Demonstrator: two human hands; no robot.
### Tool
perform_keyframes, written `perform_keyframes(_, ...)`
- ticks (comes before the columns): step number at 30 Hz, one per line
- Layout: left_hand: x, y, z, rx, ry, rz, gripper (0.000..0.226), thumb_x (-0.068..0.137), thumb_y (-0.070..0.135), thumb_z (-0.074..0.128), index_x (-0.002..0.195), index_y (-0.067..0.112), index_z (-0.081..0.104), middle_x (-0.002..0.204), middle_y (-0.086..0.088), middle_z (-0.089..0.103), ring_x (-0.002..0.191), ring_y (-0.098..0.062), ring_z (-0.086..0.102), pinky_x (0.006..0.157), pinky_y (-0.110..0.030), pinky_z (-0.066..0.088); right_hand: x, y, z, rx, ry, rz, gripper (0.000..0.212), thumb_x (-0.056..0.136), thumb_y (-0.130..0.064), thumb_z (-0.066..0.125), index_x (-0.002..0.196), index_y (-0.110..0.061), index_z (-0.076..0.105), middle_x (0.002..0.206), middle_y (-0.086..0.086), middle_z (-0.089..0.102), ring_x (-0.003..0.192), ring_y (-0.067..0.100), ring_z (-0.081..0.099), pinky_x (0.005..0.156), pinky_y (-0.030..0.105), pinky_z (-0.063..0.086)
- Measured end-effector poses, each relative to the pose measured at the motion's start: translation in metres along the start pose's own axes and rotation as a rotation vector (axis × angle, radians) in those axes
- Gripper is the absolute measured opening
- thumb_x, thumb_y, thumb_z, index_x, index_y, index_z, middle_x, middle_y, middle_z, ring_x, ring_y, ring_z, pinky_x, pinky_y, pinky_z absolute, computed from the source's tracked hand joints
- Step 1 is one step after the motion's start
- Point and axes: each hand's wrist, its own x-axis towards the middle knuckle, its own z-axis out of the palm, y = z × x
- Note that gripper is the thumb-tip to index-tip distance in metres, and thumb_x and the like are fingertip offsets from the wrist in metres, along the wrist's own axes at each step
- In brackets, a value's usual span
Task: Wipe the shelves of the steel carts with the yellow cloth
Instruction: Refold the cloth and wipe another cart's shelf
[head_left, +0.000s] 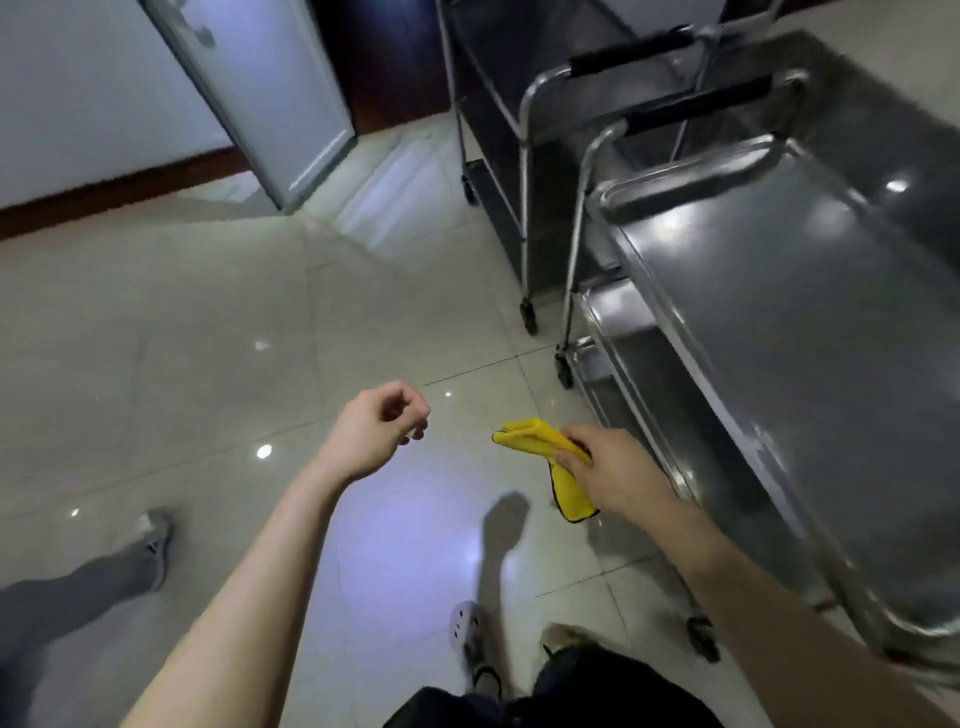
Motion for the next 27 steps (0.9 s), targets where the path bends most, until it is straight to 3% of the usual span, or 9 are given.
perform_keyframes(4, 0.083, 0.037, -0.002, 0.142, -0.180, 0.125, 0.012, 0.106, 0.014, 0.066, 0.096, 0.012, 0.071, 0.090, -0.013, 0.079, 0.081, -0.022, 0.072, 0.091, -0.051, 0.061, 0.010, 0.006, -0.004, 0.104, 0.134, 0.134, 0.011, 0.105, -0.029, 0.063, 0.096, -0.023, 0.064, 0.081, -0.005, 0.066, 0.076, 0.018, 0.062, 0.066, 0.039, 0.047)
perform_keyframes(8, 0.152, 0.066, 0.013, 0.280, -0.370, 0.224, 0.017, 0.105, 0.002, 0.057, 0.111, 0.006, 0.073, 0.098, -0.020, 0.077, 0.089, -0.032, 0.075, 0.088, -0.047, 0.061, 0.029, 0.016, -0.004, 0.165, 0.242, 0.265, 0.008, 0.103, -0.027, 0.065, 0.098, -0.021, 0.066, 0.080, -0.003, 0.066, 0.074, 0.020, 0.060, 0.065, 0.036, 0.041)
perform_keyframes(11, 0.205, 0.078, 0.025, 0.403, -0.476, 0.317, 0.020, 0.106, 0.000, 0.053, 0.115, 0.004, 0.071, 0.101, -0.023, 0.076, 0.083, -0.022, 0.070, 0.076, -0.030, 0.056, 0.058, 0.027, 0.003, 0.144, 0.294, 0.362, 0.022, 0.104, -0.033, 0.064, 0.085, -0.028, 0.055, 0.070, -0.008, 0.056, 0.067, 0.015, 0.055, 0.062, 0.033, 0.033)
perform_keyframes(13, 0.239, 0.082, 0.029, 0.471, -0.489, 0.374, 0.019, 0.106, 0.001, 0.056, 0.114, 0.006, 0.071, 0.096, -0.019, 0.077, 0.083, -0.025, 0.072, 0.072, -0.019, 0.052, 0.081, 0.032, 0.005, 0.160, 0.295, 0.409, 0.024, 0.105, -0.037, 0.064, 0.086, -0.025, 0.057, 0.072, -0.007, 0.057, 0.069, 0.018, 0.057, 0.063, 0.034, 0.034)
perform_keyframes(16, 0.286, 0.082, 0.034, 0.646, -0.549, 0.463, 0.014, 0.104, 0.014, 0.065, 0.116, 0.018, 0.072, 0.092, -0.004, 0.077, 0.088, -0.025, 0.073, 0.083, -0.029, 0.055, 0.110, 0.032, 0.008, 0.207, 0.293, 0.478, 0.015, 0.106, -0.035, 0.062, 0.096, -0.024, 0.061, 0.082, -0.003, 0.066, 0.078, 0.025, 0.064, 0.068, 0.039, 0.048)
perform_keyframes(19, 0.329, 0.079, 0.040, 0.896, -0.621, 0.578, 0.018, 0.107, 0.028, 0.064, 0.124, 0.026, 0.069, 0.101, 0.005, 0.075, 0.091, -0.022, 0.068, 0.092, -0.040, 0.055, 0.134, 0.025, 0.009, 0.231, 0.326, 0.514, 0.008, 0.105, -0.029, 0.061, 0.106, -0.023, 0.066, 0.090, 0.001, 0.072, 0.084, 0.028, 0.067, 0.076, 0.043, 0.054)
perform_keyframes(23, 0.369, 0.073, 0.055, 1.030, -0.704, 0.650, 0.023, 0.103, 0.032, 0.063, 0.125, 0.033, 0.066, 0.102, 0.011, 0.074, 0.098, -0.021, 0.069, 0.090, -0.037, 0.055, 0.156, 0.015, 0.017, 0.240, 0.357, 0.579, 0.010, 0.107, -0.028, 0.061, 0.102, -0.021, 0.066, 0.093, -0.001, 0.070, 0.087, 0.028, 0.067, 0.070, 0.038, 0.045)
perform_keyframes(27, 0.406, 0.059, 0.072, 1.048, -0.833, 0.680, 0.035, 0.097, 0.033, 0.073, 0.131, 0.032, 0.065, 0.108, 0.010, 0.070, 0.096, -0.017, 0.066, 0.085, -0.033, 0.051, 0.180, 0.001, 0.035, 0.208, 0.391, 0.638, 0.016, 0.110, -0.028, 0.055, 0.115, -0.023, 0.070, 0.103, -0.001, 0.074, 0.092, 0.023, 0.067, 0.070, 0.029, 0.034)
